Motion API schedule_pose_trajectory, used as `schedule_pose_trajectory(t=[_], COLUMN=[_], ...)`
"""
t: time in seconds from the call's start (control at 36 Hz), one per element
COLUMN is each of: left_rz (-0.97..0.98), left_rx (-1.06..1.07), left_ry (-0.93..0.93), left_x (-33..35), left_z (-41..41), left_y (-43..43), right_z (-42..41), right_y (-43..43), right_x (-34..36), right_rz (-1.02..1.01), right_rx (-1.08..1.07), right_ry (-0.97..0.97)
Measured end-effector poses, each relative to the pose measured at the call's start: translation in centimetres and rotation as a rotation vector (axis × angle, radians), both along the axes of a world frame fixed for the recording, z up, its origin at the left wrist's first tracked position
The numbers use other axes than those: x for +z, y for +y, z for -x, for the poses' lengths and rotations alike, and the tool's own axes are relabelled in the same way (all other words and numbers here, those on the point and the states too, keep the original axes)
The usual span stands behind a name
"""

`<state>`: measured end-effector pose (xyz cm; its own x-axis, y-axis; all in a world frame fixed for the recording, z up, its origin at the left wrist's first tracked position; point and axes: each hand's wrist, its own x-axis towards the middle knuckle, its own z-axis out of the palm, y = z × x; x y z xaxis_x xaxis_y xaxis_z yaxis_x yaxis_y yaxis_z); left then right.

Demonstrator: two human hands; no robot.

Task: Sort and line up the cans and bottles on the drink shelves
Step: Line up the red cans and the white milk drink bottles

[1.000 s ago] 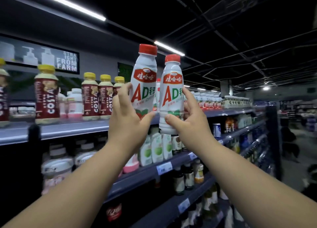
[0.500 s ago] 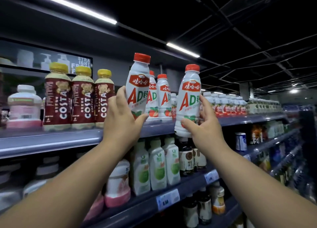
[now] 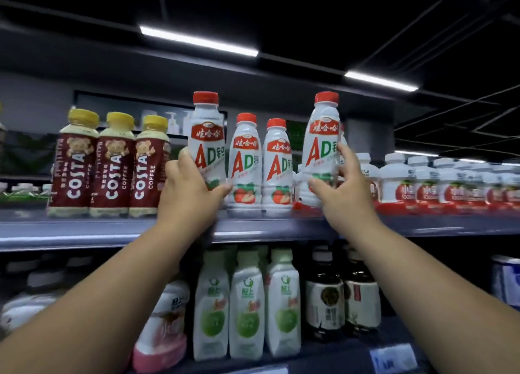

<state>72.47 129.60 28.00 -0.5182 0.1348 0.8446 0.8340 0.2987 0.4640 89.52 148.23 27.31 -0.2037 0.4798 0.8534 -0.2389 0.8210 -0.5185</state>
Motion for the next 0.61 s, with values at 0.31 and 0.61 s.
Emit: schedule_pose_trajectory(t=[0.31,0.61], left_rz=[0.108,0.158], left_rx=[0.123,0.143], left_ry=[-0.017,-0.023], left_x=[-0.2,-0.2], left_z=[0.4,0.7], left_y=[0.7,1.1], right_z=[2.7,3.5], right_y=[1.9,2.2], right_x=[0.3,-0.2], right_rz=[-0.12,-0.153], right_rx=[-0.083,-0.317], right_ry=[-0.167,-0.36])
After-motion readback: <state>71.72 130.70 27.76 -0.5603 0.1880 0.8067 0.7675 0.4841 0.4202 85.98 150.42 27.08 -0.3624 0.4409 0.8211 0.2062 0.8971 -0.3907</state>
